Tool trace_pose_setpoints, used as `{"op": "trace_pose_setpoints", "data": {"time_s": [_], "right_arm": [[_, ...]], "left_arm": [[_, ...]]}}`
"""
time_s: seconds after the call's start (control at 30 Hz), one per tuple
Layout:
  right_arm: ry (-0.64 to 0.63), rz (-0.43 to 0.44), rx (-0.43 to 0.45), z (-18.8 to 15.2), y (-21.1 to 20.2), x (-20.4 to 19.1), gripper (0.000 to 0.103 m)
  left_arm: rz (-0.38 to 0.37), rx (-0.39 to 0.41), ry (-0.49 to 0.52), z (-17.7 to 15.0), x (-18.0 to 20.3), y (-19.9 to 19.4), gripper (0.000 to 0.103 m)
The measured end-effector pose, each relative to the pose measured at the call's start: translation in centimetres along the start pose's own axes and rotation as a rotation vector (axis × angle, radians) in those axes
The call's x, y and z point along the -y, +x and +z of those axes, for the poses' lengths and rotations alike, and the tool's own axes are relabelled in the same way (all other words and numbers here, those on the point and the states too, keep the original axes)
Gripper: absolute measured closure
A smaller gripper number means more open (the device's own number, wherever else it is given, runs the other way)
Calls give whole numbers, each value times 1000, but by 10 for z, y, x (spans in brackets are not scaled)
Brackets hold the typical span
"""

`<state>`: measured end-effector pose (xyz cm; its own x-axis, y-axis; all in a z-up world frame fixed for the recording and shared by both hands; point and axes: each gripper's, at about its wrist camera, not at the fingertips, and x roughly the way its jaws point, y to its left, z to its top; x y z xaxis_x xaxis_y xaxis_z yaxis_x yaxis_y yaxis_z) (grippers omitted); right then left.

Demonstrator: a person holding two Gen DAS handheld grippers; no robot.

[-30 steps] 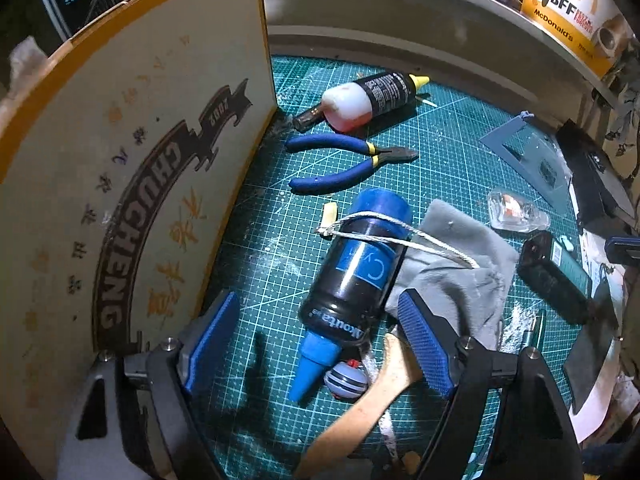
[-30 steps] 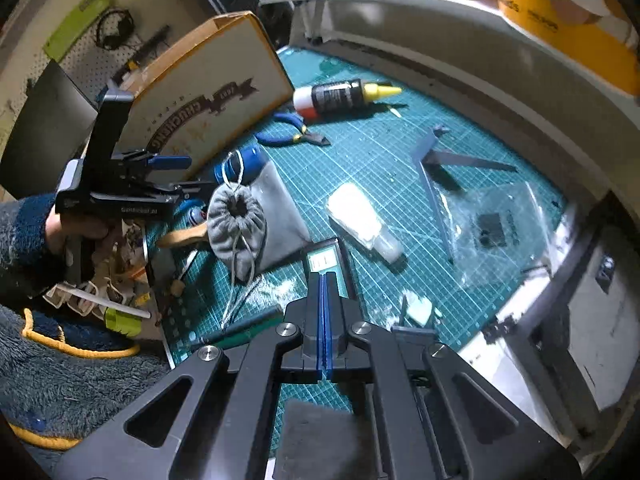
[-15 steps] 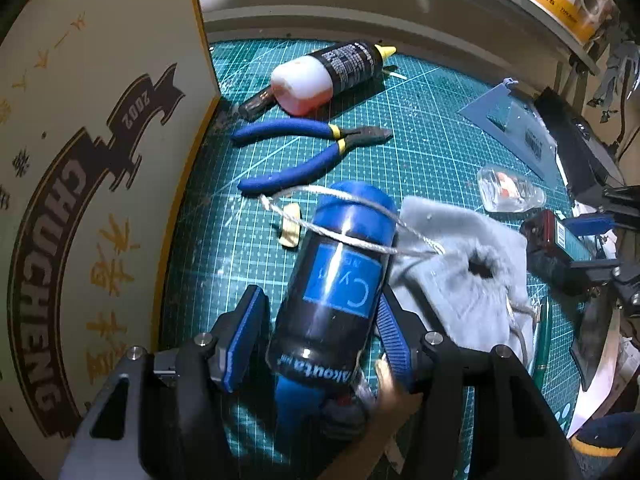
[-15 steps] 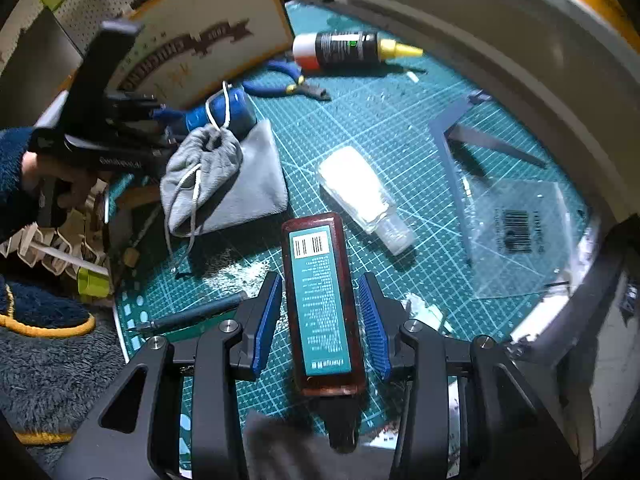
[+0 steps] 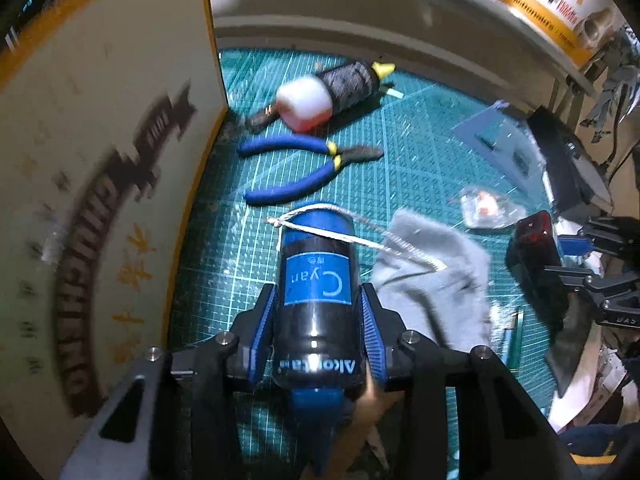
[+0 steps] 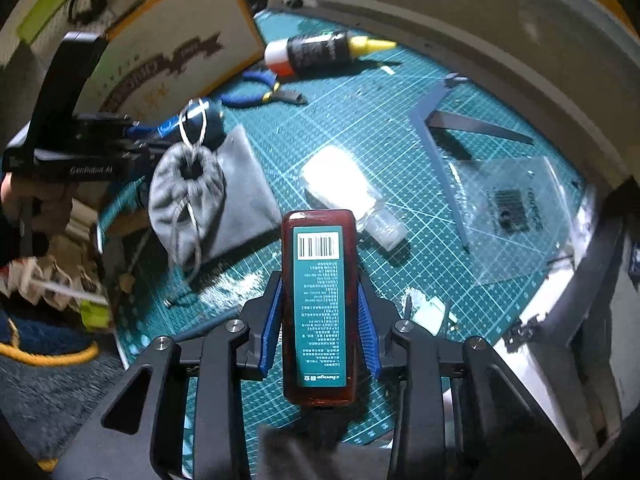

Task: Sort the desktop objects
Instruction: 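Lift the red-brown bottle with the right tool while the left tool lifts the Cyan bottle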

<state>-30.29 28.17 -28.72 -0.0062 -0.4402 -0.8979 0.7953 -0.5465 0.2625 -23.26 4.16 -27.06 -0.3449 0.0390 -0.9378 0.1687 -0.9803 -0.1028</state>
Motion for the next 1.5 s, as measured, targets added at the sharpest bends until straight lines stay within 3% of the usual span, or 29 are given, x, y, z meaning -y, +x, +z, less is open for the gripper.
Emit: {"op": "trace_pose_setpoints", "data": {"time_s": [0.33,0.93,1.5], "right_arm": [[167,43,163,10,-48,7,71],[206,-80,352,62,-160,-39,71],[184,-176,566,107,-270,-117,71]], "left_arm": [[-38,105,-20,16,7,-62,63],[-22,342,8,51,18,-187,63],[-54,537,36,67,17,-292,63]]}}
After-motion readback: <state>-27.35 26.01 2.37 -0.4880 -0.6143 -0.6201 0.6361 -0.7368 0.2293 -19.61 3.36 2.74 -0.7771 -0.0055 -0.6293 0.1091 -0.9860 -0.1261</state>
